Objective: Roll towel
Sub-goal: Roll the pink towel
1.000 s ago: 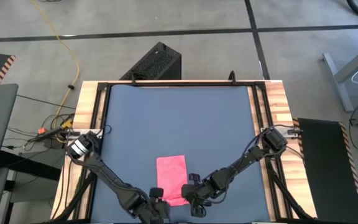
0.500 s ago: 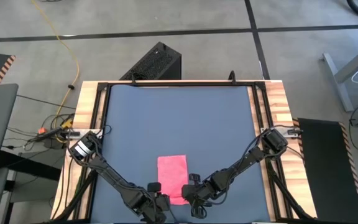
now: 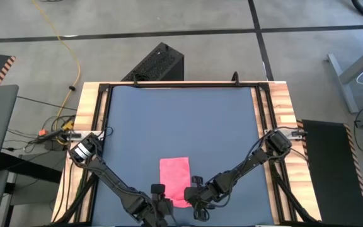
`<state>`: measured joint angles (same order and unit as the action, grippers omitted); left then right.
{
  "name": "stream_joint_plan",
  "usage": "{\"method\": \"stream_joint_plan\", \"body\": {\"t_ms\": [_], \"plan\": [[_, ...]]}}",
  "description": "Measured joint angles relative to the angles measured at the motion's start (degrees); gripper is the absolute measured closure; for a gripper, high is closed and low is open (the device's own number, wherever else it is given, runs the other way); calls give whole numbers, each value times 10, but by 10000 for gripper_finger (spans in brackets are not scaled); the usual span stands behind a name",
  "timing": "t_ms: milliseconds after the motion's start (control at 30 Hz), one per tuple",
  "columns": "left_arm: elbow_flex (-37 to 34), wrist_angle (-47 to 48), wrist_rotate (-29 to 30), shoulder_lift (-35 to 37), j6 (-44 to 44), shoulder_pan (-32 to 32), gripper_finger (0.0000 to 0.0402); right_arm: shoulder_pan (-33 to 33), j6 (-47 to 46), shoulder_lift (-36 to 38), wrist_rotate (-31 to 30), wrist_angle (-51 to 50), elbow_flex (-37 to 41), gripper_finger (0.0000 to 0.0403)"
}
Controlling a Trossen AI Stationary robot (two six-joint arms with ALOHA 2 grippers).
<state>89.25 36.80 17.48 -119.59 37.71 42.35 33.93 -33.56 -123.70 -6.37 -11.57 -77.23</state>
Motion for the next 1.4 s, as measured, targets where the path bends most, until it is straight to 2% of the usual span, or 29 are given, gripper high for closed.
{"method": "stream_joint_plan", "body": {"t_ms": [133,533,767,900,1133,1400], "plan": [[0,19,24,-1,0,-3,214,0,0,0,0,0,0,376],[-4,22,6,-29,-6,-11,214,0,2,0,0,1,0,376],[-3,41,6,-38,24,-15,220,0,0,0,-2,1,0,376],[-3,42,-8,-40,35,-16,258,0,0,0,-2,0,0,376],[-3,48,-9,-40,44,-17,387,0,0,0,-3,0,0,376],[-3,48,-9,-41,60,-19,399,0,-15,0,0,0,0,376]]}}
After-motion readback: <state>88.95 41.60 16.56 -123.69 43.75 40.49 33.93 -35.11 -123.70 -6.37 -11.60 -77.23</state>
